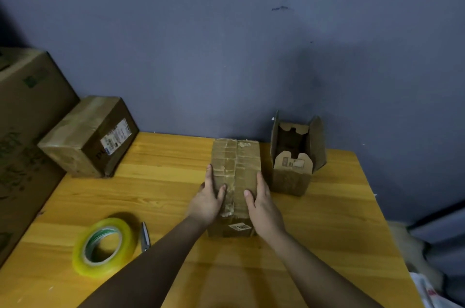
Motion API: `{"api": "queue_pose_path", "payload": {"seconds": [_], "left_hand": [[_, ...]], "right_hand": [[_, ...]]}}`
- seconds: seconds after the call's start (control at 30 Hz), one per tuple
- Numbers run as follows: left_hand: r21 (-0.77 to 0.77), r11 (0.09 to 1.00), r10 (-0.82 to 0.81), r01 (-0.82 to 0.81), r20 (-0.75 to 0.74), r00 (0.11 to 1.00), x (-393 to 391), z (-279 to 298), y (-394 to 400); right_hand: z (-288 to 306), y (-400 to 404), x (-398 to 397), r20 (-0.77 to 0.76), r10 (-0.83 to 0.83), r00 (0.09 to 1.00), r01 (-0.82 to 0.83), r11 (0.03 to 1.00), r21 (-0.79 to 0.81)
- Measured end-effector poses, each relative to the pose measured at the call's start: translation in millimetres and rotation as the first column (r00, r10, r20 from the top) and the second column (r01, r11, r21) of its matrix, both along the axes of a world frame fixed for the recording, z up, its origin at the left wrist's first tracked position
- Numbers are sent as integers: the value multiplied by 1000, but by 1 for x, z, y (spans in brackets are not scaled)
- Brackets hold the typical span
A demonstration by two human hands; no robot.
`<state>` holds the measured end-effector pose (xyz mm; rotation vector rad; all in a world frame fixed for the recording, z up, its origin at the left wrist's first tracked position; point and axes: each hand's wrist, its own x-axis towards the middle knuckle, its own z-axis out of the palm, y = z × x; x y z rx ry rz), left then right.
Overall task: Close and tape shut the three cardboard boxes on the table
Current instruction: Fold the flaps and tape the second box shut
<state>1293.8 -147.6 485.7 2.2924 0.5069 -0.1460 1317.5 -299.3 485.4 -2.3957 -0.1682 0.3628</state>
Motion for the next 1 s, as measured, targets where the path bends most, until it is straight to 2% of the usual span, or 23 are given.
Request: {"api": "queue_pose_path", "payload": {"seconds": [0.13, 0.27, 0.4, 0.57, 0.77, 1.0], "left_hand": [[7, 999, -35, 35, -7, 999, 1, 4, 0], [222, 973, -90, 58, 135, 987, 1, 11, 0], [401, 899, -212, 174, 50, 976, 2, 12, -11], [553, 797, -267, 244, -40, 963, 4, 4, -17], [605, 739, -306, 296, -90, 948, 5, 2, -17], [582, 747, -349, 322, -69, 934, 7, 1, -16]], "right_hand": [[8, -2, 3, 83, 54, 995, -40, 986, -161], [19, -1, 18, 232, 205, 951, -143, 955, -259], [20, 7, 35, 206, 313, 927, -245, 922, -300], [9, 14, 39, 178, 295, 939, -247, 936, -251], [4, 15, 39, 170, 341, 925, -285, 915, -285], [1, 14, 39, 187, 398, 898, -317, 881, -352]]}}
